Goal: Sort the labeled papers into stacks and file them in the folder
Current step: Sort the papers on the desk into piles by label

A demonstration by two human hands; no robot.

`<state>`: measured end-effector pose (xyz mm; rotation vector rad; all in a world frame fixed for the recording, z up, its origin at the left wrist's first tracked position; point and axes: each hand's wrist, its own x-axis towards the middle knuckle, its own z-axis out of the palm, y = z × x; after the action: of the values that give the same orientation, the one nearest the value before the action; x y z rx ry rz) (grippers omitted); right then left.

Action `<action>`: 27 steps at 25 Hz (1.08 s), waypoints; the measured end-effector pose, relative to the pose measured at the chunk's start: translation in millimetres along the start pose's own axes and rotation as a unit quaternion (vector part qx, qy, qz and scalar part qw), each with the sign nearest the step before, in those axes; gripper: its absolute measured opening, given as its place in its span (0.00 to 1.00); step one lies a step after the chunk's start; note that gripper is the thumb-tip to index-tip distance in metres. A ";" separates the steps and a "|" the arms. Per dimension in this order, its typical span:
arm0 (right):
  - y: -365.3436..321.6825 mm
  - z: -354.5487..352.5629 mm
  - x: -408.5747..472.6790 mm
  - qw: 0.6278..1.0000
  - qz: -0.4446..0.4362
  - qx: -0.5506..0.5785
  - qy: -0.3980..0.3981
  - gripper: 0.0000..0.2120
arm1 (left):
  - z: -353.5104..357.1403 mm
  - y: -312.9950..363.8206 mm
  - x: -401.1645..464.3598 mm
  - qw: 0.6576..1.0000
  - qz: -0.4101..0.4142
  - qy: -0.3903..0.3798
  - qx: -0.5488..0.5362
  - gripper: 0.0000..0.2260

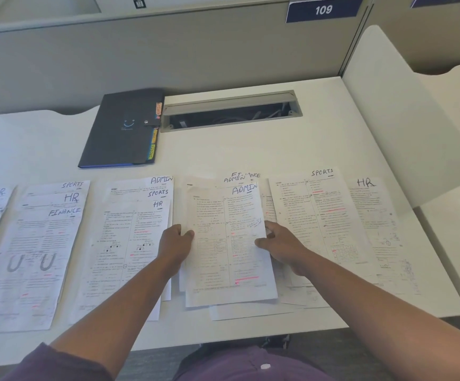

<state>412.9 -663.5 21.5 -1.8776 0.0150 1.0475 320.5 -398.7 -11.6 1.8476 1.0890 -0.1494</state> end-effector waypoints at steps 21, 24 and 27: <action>14.8 -39.1 12.5 0.988 -0.028 -0.090 0.125 0.29 | 14.0 13.2 -4.3 1.000 -0.017 0.017 -0.003 0.07; 16.2 -43.2 11.6 0.988 -0.036 -0.093 0.114 0.29 | 10.9 15.8 -3.4 1.000 -0.018 0.012 -0.016 0.08; 18.1 -44.3 12.3 0.988 -0.039 -0.095 0.113 0.30 | 6.3 17.4 -0.9 0.999 -0.012 0.028 -0.012 0.10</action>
<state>442.0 -701.1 8.2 -2.1455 -0.0269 0.8008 334.8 -406.7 -2.9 1.8278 1.1473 -0.0981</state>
